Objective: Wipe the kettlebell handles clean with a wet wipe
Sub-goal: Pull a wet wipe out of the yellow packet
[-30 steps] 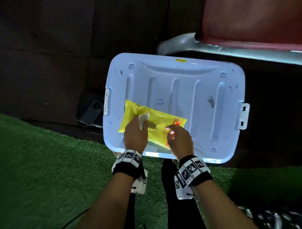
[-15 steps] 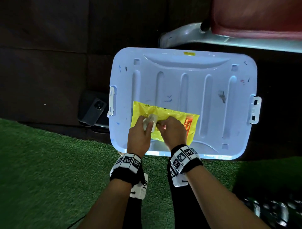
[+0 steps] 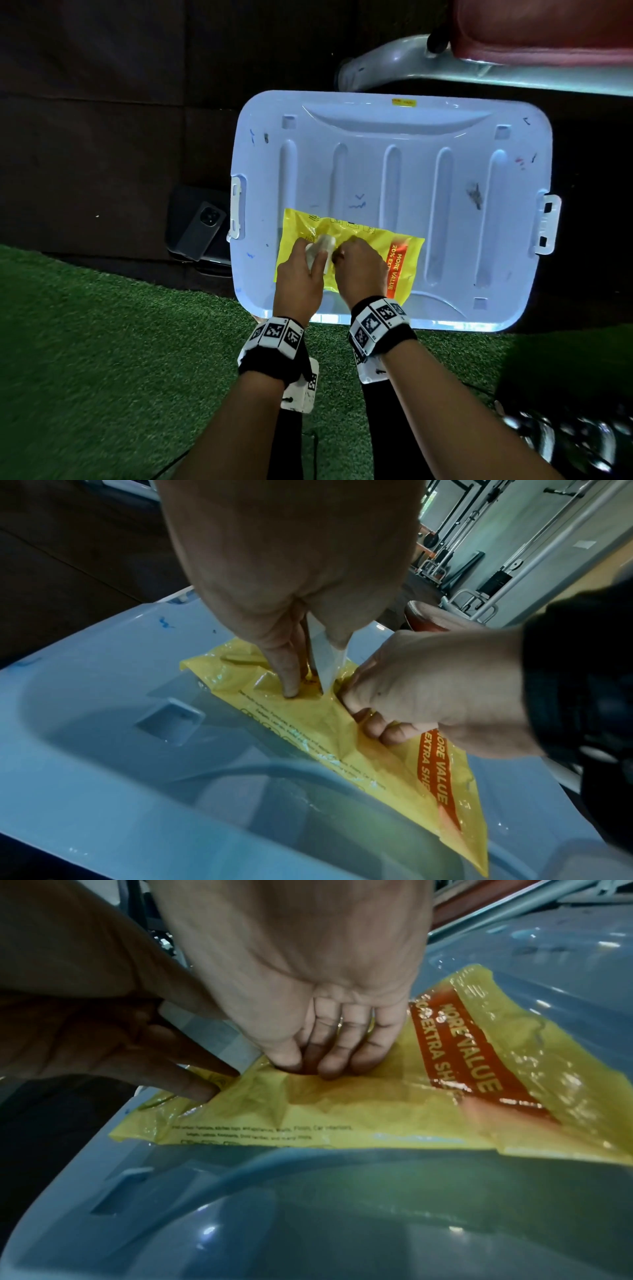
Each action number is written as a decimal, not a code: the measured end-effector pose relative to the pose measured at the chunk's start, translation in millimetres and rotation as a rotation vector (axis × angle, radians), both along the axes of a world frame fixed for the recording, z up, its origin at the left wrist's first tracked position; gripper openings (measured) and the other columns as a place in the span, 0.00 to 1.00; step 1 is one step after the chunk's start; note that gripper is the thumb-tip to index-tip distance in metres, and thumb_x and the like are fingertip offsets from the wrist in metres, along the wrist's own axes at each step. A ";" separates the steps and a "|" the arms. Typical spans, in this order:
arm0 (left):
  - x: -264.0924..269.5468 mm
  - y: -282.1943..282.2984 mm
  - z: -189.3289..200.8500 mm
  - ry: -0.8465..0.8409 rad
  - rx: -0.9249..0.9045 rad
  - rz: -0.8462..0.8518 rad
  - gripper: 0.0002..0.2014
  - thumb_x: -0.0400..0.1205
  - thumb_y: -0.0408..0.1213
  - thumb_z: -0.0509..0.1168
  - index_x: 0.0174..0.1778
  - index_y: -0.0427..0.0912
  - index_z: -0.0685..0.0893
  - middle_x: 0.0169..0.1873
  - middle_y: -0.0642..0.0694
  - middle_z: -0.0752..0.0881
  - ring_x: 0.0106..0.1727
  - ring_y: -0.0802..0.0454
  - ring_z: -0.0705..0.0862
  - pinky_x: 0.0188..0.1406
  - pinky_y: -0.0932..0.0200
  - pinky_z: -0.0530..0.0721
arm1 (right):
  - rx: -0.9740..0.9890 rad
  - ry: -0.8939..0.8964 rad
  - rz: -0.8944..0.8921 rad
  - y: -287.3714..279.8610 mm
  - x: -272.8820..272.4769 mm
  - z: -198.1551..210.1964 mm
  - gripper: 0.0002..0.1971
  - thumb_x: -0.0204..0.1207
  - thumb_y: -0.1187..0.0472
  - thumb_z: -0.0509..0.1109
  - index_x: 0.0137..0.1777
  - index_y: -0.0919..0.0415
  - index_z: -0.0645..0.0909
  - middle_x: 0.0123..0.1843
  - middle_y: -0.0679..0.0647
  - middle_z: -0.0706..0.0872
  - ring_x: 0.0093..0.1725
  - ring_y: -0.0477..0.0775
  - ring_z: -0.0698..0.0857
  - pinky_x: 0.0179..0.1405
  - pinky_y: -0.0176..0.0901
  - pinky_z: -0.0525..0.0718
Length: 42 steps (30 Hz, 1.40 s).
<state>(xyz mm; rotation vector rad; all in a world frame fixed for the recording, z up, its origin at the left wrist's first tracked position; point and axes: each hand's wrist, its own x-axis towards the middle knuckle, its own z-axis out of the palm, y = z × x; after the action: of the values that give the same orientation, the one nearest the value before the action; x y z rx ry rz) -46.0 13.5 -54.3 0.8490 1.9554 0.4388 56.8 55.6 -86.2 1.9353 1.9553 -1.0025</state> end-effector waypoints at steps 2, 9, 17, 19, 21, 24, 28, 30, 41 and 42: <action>-0.1 0.8 -0.6 0.009 -0.004 -0.009 0.17 0.91 0.48 0.62 0.65 0.37 0.77 0.47 0.34 0.90 0.43 0.35 0.87 0.35 0.49 0.74 | -0.027 0.056 -0.007 0.8 3.1 -0.8 0.07 0.81 0.60 0.68 0.43 0.57 0.85 0.50 0.56 0.85 0.48 0.64 0.88 0.41 0.49 0.78; 0.9 1.6 0.8 0.032 -0.003 0.032 0.15 0.91 0.47 0.61 0.63 0.38 0.77 0.47 0.35 0.91 0.45 0.34 0.89 0.37 0.49 0.75 | -0.117 0.488 -0.189 3.9 47.4 15.1 0.07 0.87 0.61 0.66 0.52 0.65 0.81 0.41 0.38 0.84 0.42 0.33 0.84 0.40 0.19 0.72; 4.2 -1.8 1.7 0.025 0.025 0.033 0.14 0.91 0.46 0.62 0.61 0.37 0.76 0.43 0.37 0.89 0.40 0.36 0.89 0.35 0.48 0.80 | -0.088 0.268 -0.108 2.5 48.6 6.1 0.13 0.82 0.47 0.71 0.60 0.50 0.92 0.55 0.54 0.92 0.51 0.50 0.87 0.50 0.43 0.79; 4.3 -2.3 1.3 0.026 0.026 0.023 0.14 0.91 0.47 0.61 0.61 0.38 0.76 0.43 0.38 0.89 0.38 0.38 0.88 0.31 0.52 0.73 | -0.033 0.257 -0.202 -1.7 37.7 5.7 0.13 0.78 0.44 0.74 0.55 0.48 0.93 0.50 0.51 0.93 0.47 0.50 0.88 0.43 0.40 0.74; 5.3 -2.7 1.2 0.027 0.036 0.013 0.14 0.91 0.47 0.62 0.60 0.38 0.76 0.41 0.39 0.88 0.36 0.39 0.87 0.29 0.54 0.68 | -0.022 0.227 -0.268 -5.2 27.4 5.1 0.11 0.76 0.43 0.75 0.50 0.46 0.93 0.43 0.50 0.93 0.44 0.55 0.90 0.39 0.41 0.75; 7.0 -2.7 2.4 0.037 0.043 0.017 0.12 0.90 0.45 0.63 0.57 0.38 0.76 0.37 0.44 0.84 0.30 0.46 0.82 0.26 0.58 0.68 | -0.060 0.234 -0.345 -5.5 19.1 0.8 0.06 0.75 0.48 0.77 0.46 0.47 0.93 0.41 0.49 0.93 0.41 0.54 0.90 0.39 0.44 0.83; 8.8 -2.4 3.1 0.027 0.041 0.032 0.12 0.91 0.44 0.62 0.56 0.37 0.76 0.35 0.45 0.82 0.28 0.50 0.79 0.28 0.55 0.65 | -0.128 0.386 -0.379 0.3 24.9 -2.5 0.04 0.77 0.55 0.77 0.43 0.54 0.91 0.35 0.45 0.88 0.34 0.42 0.84 0.38 0.40 0.77; 10.3 -1.7 2.6 0.025 0.044 0.043 0.13 0.91 0.44 0.62 0.59 0.35 0.77 0.39 0.44 0.83 0.29 0.47 0.78 0.31 0.54 0.64 | -0.216 0.499 -0.464 2.7 33.8 2.4 0.05 0.80 0.56 0.75 0.48 0.58 0.88 0.38 0.49 0.89 0.36 0.47 0.86 0.40 0.42 0.82; 10.3 -3.6 0.0 0.080 0.041 0.093 0.13 0.91 0.46 0.62 0.61 0.38 0.76 0.46 0.38 0.89 0.39 0.40 0.82 0.34 0.52 0.66 | -0.210 1.007 -0.921 7.4 92.9 50.9 0.06 0.86 0.64 0.66 0.47 0.54 0.76 0.36 0.51 0.86 0.35 0.49 0.85 0.34 0.42 0.82; 10.8 -3.7 -0.1 0.082 0.043 0.089 0.13 0.91 0.46 0.62 0.60 0.39 0.76 0.45 0.39 0.89 0.40 0.39 0.83 0.34 0.52 0.66 | -0.160 1.045 -0.937 6.6 97.8 53.8 0.07 0.87 0.65 0.65 0.47 0.54 0.77 0.35 0.48 0.88 0.34 0.47 0.85 0.33 0.40 0.82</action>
<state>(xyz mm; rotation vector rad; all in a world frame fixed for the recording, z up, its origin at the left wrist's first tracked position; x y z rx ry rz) -35.2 9.9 -54.4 0.8210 2.0722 0.5068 154.7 62.2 -32.4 2.4969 1.0082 -2.7190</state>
